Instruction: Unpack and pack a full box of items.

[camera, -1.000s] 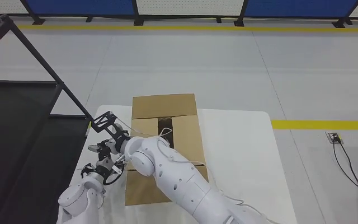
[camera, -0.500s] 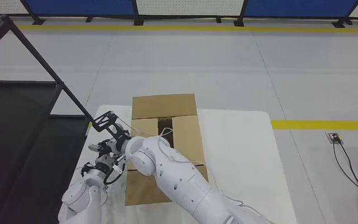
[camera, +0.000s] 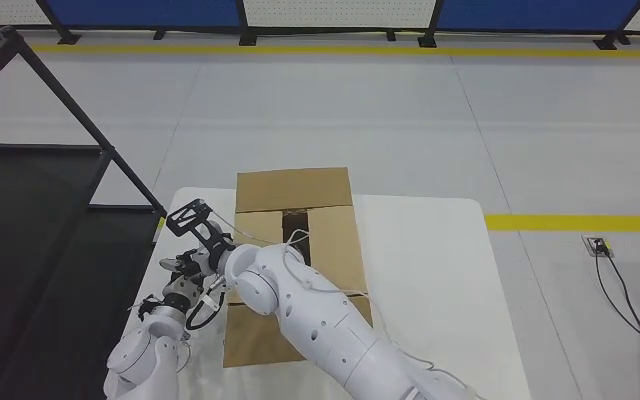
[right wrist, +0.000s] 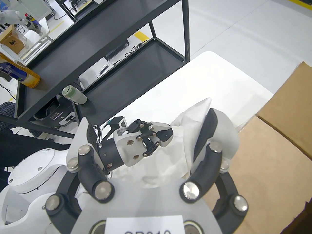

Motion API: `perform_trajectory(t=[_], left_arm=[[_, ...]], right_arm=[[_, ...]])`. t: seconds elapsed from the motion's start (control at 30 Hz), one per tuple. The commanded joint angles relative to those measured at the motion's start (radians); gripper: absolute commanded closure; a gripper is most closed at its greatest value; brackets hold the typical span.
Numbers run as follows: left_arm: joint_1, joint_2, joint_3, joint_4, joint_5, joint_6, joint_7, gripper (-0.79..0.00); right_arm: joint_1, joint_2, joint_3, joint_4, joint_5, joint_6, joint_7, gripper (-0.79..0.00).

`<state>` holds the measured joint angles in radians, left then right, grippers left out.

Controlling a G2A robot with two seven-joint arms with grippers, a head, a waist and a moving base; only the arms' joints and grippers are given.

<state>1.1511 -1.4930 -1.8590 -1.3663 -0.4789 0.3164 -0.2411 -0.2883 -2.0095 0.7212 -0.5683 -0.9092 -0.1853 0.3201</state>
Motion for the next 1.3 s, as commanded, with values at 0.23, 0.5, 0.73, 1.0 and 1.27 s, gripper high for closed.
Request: perform_trajectory(t=[0.23,0.5,0.73,1.0,1.27], left_arm=[[0.008,0.002,0.006,-0.001,-0.046,-0.061,0.092,0.000],[0.026,0.006,0.010,-0.012,-0.065,-0.096,0.138,0.000],[0.041,0.016,0.022,-0.027,-0.077,-0.022,0.094,0.000],[0.057,0.023,0.060,-0.047,-0.075,0.027,0.071,-0.785],[0.036,0.024,0.093,-0.036,-0.109,0.038,0.102,-0.785]], right_arm=[[-0.006,0.002,0.022,-0.002,-0.015,0.011,0.007,-0.785],[-0.012,0.008,0.049,-0.016,-0.027,0.040,0.025,-0.785],[-0.023,0.013,0.063,-0.035,-0.044,0.025,0.033,-0.785],[-0.026,0.011,0.071,-0.046,-0.047,-0.009,0.050,-0.785],[-0.018,0.002,0.068,-0.046,-0.052,-0.030,0.060,-0.785]])
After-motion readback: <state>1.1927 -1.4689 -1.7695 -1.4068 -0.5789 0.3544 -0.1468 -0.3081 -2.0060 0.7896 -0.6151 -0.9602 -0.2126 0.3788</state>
